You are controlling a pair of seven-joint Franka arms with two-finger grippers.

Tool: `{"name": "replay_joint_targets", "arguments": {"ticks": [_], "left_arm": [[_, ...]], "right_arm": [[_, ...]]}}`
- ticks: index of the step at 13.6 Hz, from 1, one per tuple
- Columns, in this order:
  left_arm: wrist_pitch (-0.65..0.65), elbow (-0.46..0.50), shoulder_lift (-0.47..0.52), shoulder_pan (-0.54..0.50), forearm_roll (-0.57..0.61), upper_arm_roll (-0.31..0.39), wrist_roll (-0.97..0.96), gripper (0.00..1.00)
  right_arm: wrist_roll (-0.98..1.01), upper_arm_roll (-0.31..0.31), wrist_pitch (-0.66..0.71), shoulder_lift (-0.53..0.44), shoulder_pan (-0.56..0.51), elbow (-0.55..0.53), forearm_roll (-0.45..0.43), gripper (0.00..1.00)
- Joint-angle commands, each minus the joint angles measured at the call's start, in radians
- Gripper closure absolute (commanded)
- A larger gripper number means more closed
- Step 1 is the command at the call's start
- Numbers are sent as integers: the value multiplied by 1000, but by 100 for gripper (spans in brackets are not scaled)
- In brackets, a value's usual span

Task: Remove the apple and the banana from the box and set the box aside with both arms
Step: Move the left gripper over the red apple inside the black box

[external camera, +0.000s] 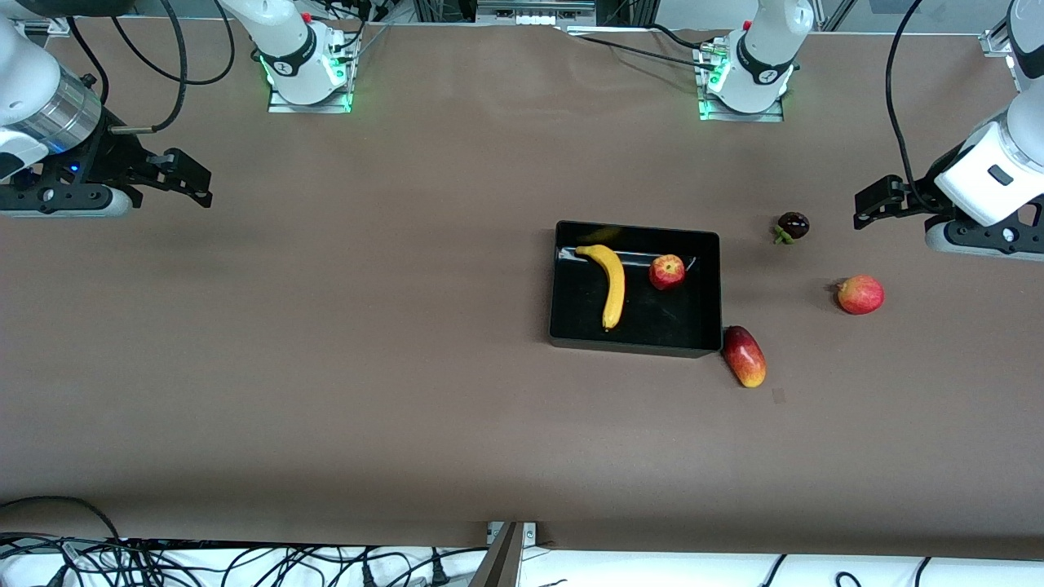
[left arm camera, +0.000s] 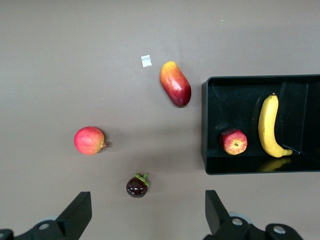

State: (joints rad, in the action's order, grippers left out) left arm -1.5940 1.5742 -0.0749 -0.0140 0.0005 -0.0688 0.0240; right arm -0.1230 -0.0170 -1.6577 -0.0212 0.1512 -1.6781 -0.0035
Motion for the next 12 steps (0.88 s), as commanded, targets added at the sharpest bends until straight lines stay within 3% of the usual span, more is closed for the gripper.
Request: {"name": "replay_joint_targets", "arguments": {"ticks": [1,8,12], "left_arm": [[22,-34,-16,5,26,-2,2,0],[121,-31,-39,20,27,-17,2,0],[100,-26,-158,98,16,-46,-13,0]], "right_arm": [[0,8,12,4,-9,17,-12,0],[0,8,12,4,-9,17,-12,0],[0,8,10,4,-9,17,-12,0]]}}
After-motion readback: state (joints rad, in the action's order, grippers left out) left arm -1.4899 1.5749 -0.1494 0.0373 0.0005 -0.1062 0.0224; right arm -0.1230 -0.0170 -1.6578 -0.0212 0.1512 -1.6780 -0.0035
